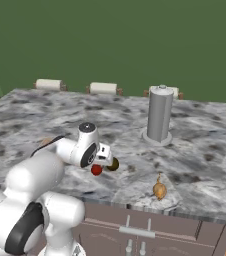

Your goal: Place the avocado, onion, tomato, and bell pepper on the cutting board.

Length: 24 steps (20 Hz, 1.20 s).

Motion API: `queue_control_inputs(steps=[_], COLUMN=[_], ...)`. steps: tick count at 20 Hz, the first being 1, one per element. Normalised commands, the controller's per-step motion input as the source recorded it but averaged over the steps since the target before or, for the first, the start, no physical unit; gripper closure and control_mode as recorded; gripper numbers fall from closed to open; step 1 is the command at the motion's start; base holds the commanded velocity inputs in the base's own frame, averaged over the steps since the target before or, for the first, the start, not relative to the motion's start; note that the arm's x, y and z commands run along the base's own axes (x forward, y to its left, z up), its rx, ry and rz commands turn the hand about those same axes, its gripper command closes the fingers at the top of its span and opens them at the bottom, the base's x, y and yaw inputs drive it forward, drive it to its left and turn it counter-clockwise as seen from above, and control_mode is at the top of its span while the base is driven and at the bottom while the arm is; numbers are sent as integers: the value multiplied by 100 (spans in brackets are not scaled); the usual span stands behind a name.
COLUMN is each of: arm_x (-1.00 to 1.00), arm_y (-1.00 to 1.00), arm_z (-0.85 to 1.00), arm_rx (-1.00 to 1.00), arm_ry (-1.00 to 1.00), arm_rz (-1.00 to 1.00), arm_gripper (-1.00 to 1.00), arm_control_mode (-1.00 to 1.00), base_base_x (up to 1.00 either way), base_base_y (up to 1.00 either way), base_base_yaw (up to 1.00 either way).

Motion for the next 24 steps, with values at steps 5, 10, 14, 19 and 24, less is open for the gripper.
queue_control_inputs(steps=[5,10,14,19,24], arm_x=[14,15,16,15,7], arm_y=[0,0,0,0,0], arm_z=[-19,-17,-16,-15,-20], arm_rx=[0,0,0,0,0], arm_ry=[0,0,0,0,0], arm_rz=[0,0,0,0,0], arm_gripper=[-100,-100,-100,-100,100], arm_control_mode=[-100,-100,-100,-100,-100], base_base_x=[0,0,0,0,0], base_base_y=[0,0,0,0,0], base_base_yaw=[0,0,0,0,0])
